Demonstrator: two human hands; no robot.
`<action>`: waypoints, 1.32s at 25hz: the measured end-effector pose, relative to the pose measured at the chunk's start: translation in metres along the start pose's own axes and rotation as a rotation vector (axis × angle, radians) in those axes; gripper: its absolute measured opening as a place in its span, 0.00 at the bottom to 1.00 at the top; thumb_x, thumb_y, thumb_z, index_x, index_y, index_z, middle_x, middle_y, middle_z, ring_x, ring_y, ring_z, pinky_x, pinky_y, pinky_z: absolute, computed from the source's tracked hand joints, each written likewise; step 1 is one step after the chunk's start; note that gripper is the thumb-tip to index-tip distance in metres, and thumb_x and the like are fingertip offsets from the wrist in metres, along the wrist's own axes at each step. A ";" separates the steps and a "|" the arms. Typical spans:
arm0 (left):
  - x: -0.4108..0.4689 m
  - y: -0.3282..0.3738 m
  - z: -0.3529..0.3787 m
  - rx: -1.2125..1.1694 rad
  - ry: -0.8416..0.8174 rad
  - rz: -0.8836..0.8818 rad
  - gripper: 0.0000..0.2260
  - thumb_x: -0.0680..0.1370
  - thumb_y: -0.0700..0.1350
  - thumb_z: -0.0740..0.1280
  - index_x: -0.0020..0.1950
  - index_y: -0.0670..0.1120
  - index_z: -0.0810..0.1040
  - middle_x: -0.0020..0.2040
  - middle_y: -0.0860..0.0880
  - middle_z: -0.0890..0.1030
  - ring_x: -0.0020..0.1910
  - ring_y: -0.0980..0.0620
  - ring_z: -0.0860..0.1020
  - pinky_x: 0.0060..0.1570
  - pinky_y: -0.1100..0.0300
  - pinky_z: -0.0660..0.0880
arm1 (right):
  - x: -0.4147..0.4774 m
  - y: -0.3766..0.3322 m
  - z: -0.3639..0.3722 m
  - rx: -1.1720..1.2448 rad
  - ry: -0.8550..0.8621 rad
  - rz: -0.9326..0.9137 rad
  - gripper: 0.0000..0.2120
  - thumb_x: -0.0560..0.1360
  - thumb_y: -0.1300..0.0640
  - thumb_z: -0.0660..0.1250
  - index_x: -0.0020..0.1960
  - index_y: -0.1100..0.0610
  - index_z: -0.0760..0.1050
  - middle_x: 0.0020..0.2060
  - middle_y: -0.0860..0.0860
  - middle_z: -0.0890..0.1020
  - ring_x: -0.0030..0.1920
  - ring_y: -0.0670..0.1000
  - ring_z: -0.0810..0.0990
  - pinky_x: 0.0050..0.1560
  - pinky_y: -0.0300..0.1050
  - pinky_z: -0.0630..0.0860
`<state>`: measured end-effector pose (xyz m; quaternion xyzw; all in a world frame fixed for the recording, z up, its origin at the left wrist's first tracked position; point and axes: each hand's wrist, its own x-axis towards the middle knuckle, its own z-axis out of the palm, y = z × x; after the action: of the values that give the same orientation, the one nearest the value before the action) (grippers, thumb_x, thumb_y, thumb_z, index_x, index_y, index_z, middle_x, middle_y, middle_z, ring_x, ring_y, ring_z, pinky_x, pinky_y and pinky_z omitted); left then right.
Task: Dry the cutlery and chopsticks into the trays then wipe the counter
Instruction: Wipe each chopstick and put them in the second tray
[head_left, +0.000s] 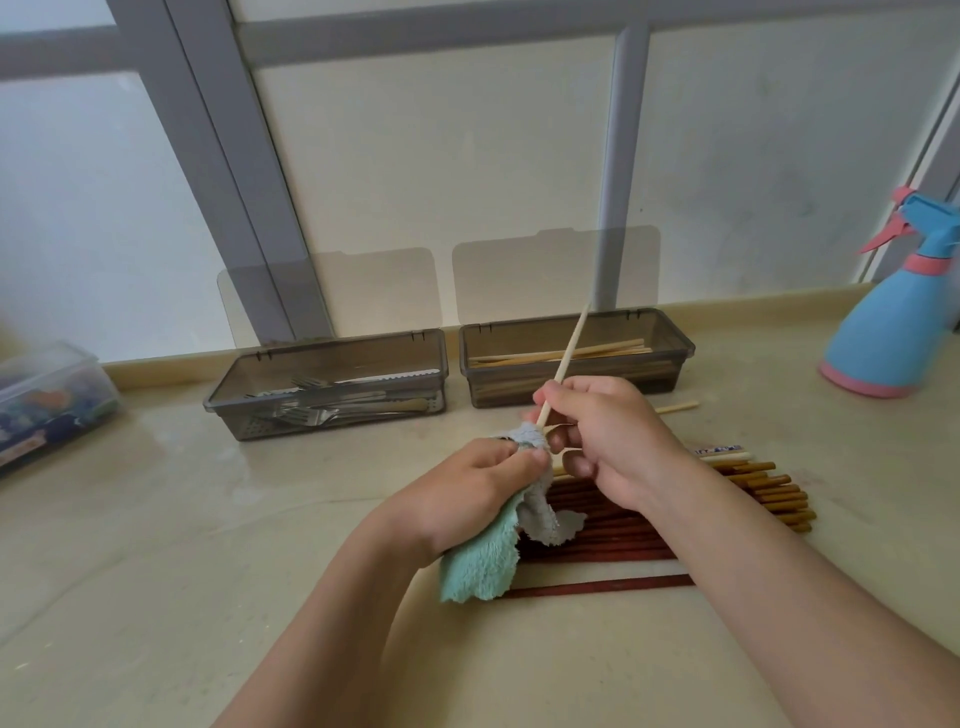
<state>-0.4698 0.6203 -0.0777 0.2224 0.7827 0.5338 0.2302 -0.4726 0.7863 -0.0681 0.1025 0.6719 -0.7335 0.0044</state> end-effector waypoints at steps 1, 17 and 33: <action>0.000 0.000 0.000 0.004 -0.017 -0.002 0.16 0.79 0.56 0.62 0.39 0.46 0.75 0.32 0.52 0.76 0.32 0.53 0.72 0.40 0.54 0.70 | 0.002 0.000 0.000 0.028 0.045 0.024 0.08 0.83 0.59 0.63 0.50 0.62 0.78 0.36 0.54 0.84 0.28 0.47 0.73 0.23 0.39 0.62; 0.005 0.006 -0.010 -0.461 0.580 -0.005 0.11 0.81 0.44 0.64 0.41 0.43 0.78 0.36 0.44 0.79 0.34 0.51 0.80 0.37 0.56 0.76 | 0.045 -0.019 -0.041 -1.478 0.436 -0.469 0.24 0.76 0.66 0.58 0.63 0.42 0.77 0.53 0.51 0.77 0.56 0.57 0.75 0.57 0.55 0.66; 0.006 0.001 -0.011 -0.374 0.685 0.143 0.11 0.74 0.49 0.59 0.44 0.43 0.75 0.39 0.46 0.75 0.41 0.49 0.73 0.42 0.51 0.70 | 0.014 -0.016 0.006 -0.753 -0.055 -0.622 0.08 0.79 0.55 0.65 0.54 0.53 0.82 0.43 0.48 0.84 0.44 0.50 0.83 0.45 0.45 0.79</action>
<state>-0.4812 0.6163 -0.0739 0.0397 0.6860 0.7251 -0.0454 -0.4896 0.7837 -0.0541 -0.1310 0.8890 -0.4084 -0.1604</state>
